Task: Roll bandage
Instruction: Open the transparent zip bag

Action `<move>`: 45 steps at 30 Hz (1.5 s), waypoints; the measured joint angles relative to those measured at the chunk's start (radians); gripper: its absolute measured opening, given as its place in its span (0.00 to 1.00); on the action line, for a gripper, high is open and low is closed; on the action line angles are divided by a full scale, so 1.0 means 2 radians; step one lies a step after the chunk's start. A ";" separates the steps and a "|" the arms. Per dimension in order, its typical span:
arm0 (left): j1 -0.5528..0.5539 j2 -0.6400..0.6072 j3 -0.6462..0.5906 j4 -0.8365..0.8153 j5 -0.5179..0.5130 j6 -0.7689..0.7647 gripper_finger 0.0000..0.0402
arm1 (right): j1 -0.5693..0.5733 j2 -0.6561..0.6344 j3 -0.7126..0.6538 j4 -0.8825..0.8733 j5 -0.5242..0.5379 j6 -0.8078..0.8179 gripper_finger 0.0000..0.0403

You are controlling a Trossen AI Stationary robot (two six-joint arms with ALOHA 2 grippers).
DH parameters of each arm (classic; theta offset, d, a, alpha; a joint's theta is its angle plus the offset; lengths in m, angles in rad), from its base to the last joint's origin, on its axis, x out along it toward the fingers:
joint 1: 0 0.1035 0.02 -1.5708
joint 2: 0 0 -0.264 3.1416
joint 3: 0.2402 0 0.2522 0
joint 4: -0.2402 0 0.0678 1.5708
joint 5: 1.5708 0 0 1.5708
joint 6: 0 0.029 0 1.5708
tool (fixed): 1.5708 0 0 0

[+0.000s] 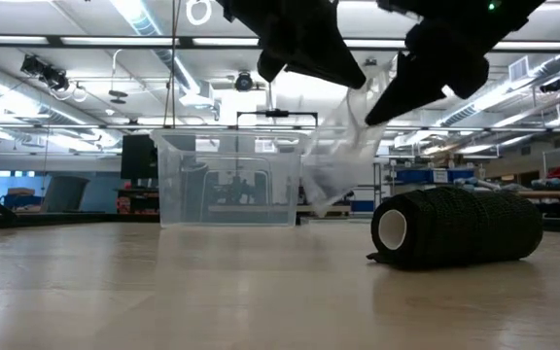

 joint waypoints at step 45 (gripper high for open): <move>-0.018 0.000 -0.046 0.071 -0.018 -0.051 0.00 | 0.017 -0.001 0.000 0.062 -0.017 -0.014 0.08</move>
